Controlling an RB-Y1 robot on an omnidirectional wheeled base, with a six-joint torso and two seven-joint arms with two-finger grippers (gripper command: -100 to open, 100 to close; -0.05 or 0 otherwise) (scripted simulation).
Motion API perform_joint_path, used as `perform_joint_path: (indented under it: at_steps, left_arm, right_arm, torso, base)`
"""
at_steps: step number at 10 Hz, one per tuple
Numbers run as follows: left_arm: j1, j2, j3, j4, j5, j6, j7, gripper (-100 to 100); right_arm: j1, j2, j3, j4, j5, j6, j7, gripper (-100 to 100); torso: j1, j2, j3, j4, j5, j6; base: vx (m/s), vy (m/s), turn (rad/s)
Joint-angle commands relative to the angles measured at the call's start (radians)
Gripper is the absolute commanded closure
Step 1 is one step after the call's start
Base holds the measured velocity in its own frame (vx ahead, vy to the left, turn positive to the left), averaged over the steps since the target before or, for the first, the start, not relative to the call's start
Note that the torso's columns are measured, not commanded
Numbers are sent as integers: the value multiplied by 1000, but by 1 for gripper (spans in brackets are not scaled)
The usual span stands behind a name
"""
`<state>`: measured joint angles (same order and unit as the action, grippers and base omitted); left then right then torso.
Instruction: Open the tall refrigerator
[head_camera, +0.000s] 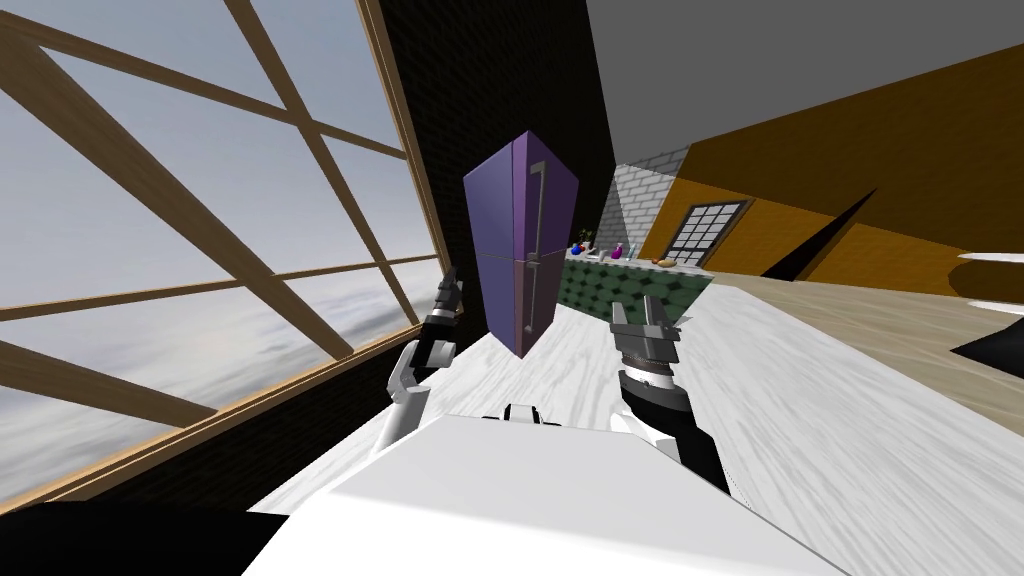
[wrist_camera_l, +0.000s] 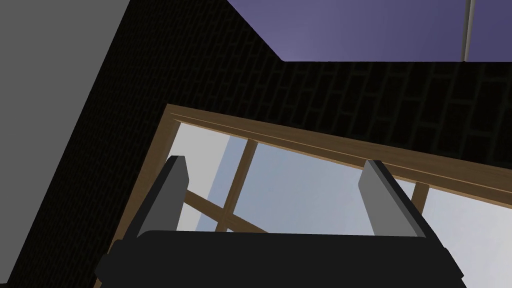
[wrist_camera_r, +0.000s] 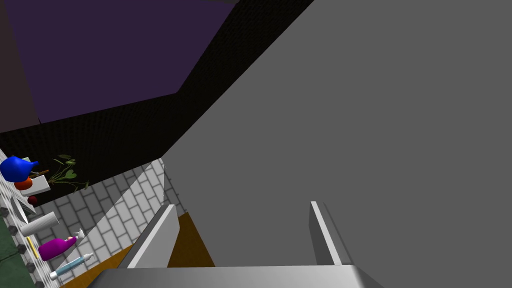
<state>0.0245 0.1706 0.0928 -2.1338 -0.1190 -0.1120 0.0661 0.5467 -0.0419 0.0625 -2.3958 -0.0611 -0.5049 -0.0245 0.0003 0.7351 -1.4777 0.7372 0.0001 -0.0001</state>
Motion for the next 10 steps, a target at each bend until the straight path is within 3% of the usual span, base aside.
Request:
perform_joint_path:
  at_steps: [1, 2, 4, 5, 7, 8, 10]
  left_arm:
    - [-77, 5, 9, 10, -1, 34, -3, -100]
    - [-112, 10, 25, 32, -6, 84, -13, -100]
    - [-164, 10, 25, 32, -6, 90, -13, -100]
    - [-202, 14, 42, 56, -11, 144, -23, -100]
    - [-253, 14, 42, 56, -11, 147, -23, -100]
    - [-294, 17, 58, 81, -15, 202, -33, -100]
    - [-345, 17, 58, 81, -15, 206, -33, -100]
  right_arm:
    - [0, 0, 0, 0, 0, 0, 0, 0]
    - [0, 0, 0, 0, 0, 0, 0, 0]
    - [0, 0, 0, 0, 0, 0, 0, 0]
    - [0, 0, 0, 0, 0, 0, 0, 0]
    - [0, 0, 0, 0, 0, 0, 0, 0]
    - [0, 0, 0, 0, 0, 0, 0, 0]
    - [0, 0, 0, 0, 0, 0, 0, 0]
  torso:
    - [-1, 2, 1, 0, 0, 0]
    - [-1, 6, 3, 2, 0, 0]
    - [0, 3, 2, 1, 0, 0]
    - [0, 5, 3, 1, 0, 0]
    - [0, 2, 1, 0, 0, 0]
    - [0, 4, 2, 1, 0, 0]
    - [0, 2, 1, 0, 0, 0]
  base:
    - [39, -16, -2]
    - [80, -18, 9]
    - [60, -15, 4]
    - [73, -27, 6]
    - [62, -11, 6]
    - [86, -19, 0]
    - [67, -8, 7]
